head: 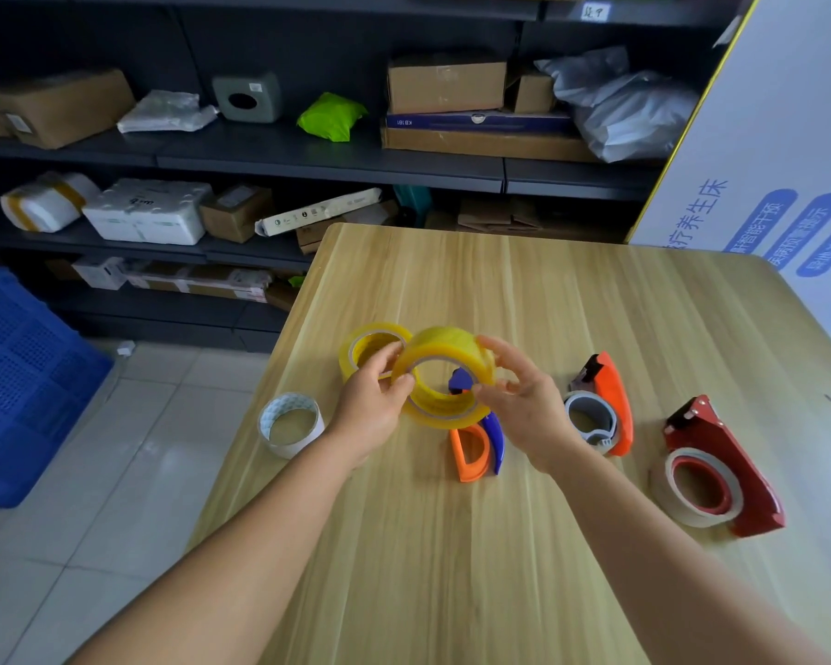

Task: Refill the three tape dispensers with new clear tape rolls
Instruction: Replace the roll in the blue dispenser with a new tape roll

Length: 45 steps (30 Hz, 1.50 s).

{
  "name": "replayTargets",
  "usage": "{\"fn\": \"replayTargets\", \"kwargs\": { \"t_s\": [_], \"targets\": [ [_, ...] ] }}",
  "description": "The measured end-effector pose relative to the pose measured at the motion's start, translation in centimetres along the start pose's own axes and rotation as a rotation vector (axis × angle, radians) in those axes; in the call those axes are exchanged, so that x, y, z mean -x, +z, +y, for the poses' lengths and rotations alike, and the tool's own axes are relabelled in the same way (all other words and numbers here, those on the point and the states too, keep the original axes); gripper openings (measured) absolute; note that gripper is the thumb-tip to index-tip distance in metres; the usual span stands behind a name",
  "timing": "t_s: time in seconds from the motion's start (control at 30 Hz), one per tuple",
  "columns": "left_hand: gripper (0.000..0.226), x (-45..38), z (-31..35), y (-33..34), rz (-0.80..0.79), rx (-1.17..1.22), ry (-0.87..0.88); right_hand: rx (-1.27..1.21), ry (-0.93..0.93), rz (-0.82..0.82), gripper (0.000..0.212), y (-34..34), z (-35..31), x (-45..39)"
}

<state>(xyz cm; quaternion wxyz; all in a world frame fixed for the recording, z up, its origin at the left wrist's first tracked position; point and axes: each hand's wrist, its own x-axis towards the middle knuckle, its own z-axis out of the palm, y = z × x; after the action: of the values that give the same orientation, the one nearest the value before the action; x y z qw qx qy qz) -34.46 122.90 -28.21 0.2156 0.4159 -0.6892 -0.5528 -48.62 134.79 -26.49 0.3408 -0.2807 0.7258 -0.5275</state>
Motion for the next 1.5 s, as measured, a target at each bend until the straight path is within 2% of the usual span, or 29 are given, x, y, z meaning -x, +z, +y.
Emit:
{"fn": "replayTargets", "kwargs": {
  "t_s": [0.3,0.53,0.7,0.77,0.93,1.0,1.07,1.17,1.23,1.5],
  "targets": [
    [0.059,-0.7,-0.1,-0.7,-0.034,-0.098,0.103,0.075,-0.09,0.038,0.053,0.0,-0.6,-0.7],
    [0.048,-0.8,-0.5,-0.7,-0.043,-0.036,0.028,0.021,-0.096,0.041,0.038,-0.1,-1.0,-1.2],
    [0.025,-0.4,-0.4,0.2,-0.056,0.189,-0.148,0.025,-0.061,-0.021,0.064,0.2,-0.5,-0.6],
    [0.018,-0.4,0.0,0.6,-0.042,0.263,-0.204,-0.052,-0.038,-0.075,0.074,0.4,-0.3,-0.2],
    [0.02,-0.5,0.1,1.2,-0.018,0.299,-0.263,-0.11,-0.02,-0.081,0.085,0.4,-0.4,0.0],
    [0.029,-0.3,-0.1,1.4,0.011,0.203,-0.224,-0.115,-0.026,-0.054,0.082,0.3,-0.5,0.1],
    [0.048,-0.1,-0.3,1.4,0.041,0.053,-0.152,-0.111,-0.036,-0.023,0.076,0.2,-0.6,0.2],
    [0.06,0.4,0.1,1.4,0.013,-0.06,-0.035,-0.075,-0.058,-0.005,0.066,-0.2,-0.5,0.3],
    [0.061,0.6,0.3,1.5,-0.012,-0.114,0.042,-0.026,-0.067,-0.016,0.059,-0.4,-0.4,0.5],
    [0.052,0.7,0.9,1.4,-0.025,-0.268,0.243,0.044,-0.079,-0.021,0.062,0.1,0.8,0.5]
  ]
}}
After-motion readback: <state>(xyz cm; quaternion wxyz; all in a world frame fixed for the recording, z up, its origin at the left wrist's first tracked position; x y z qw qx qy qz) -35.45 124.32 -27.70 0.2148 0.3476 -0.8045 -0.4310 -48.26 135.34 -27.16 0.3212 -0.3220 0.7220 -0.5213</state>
